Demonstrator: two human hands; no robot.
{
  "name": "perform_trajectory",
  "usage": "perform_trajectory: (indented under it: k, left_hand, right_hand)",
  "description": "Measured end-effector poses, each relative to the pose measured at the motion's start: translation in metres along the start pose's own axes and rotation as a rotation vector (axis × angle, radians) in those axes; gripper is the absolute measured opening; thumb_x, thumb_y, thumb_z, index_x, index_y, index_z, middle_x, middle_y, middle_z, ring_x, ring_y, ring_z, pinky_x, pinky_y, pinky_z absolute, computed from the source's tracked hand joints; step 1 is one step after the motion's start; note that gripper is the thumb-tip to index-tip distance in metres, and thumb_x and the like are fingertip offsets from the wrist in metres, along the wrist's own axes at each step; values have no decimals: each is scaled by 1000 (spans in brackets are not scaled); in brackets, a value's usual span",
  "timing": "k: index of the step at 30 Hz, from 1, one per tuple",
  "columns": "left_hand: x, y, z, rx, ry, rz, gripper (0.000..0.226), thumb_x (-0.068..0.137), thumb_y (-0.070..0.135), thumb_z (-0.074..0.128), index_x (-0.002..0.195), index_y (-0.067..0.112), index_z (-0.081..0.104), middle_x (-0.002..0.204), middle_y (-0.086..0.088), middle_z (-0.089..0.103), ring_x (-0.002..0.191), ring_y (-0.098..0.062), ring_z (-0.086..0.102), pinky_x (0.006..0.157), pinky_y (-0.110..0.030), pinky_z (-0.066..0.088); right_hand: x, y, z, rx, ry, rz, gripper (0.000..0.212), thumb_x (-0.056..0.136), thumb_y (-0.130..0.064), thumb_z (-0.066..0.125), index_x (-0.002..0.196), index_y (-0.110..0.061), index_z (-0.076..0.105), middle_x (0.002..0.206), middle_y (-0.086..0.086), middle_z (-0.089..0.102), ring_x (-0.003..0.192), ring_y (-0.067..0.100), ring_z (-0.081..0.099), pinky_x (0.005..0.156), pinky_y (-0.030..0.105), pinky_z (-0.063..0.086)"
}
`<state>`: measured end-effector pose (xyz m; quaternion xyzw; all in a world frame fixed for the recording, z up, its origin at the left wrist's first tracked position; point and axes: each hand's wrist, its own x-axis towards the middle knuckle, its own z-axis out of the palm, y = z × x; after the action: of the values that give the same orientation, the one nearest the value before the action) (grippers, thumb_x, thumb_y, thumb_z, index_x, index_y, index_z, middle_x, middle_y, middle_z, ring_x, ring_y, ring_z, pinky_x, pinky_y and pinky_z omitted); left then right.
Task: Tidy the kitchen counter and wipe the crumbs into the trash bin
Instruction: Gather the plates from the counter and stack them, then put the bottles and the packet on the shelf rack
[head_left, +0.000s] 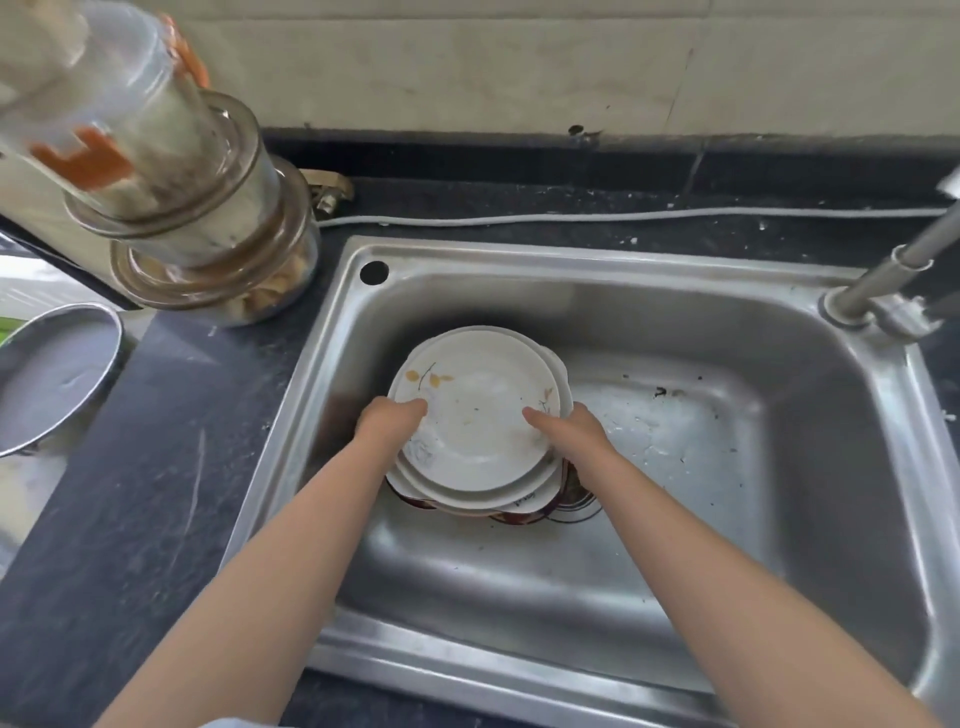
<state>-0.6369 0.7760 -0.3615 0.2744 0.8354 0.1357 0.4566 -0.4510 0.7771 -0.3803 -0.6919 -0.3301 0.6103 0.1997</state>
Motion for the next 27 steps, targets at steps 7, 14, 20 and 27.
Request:
perform_trajectory:
  k: [7, 14, 20, 27]
  left_hand:
    - [-66, 25, -12, 593, 39, 346, 44, 92, 19, 43, 132, 4, 43, 131, -15, 47, 112, -29, 51, 79, -30, 41]
    - [-166, 72, -22, 834, 125, 757, 37, 90, 8, 38, 124, 7, 53, 126, -11, 51, 111, -29, 52, 84, -35, 47]
    - [-281, 94, 1, 955, 43, 1040, 24, 87, 7, 41, 99, 8, 61, 104, -12, 59, 95, -30, 55, 69, -29, 39]
    - [-402, 120, 42, 1002, -3, 1328, 29, 87, 11, 43, 106, 7, 65, 116, -13, 63, 110, -30, 58, 87, -34, 48]
  right_hand:
    - [-63, -28, -15, -339, 114, -185, 47, 90, -34, 54, 126, -4, 48, 129, 11, 54, 116, 27, 51, 81, 31, 41]
    - [-182, -58, -77, -548, 379, -360, 44, 93, -29, 47, 131, -7, 48, 134, 8, 52, 123, 25, 48, 93, 32, 42]
    - [-304, -46, -153, -557, 619, -387, 34, 91, -27, 48, 114, -6, 60, 116, 10, 63, 106, 28, 57, 84, 31, 45]
    - [-425, -10, -232, -508, 868, -303, 30, 90, -22, 48, 109, -4, 63, 115, 16, 63, 108, 33, 55, 88, 34, 46]
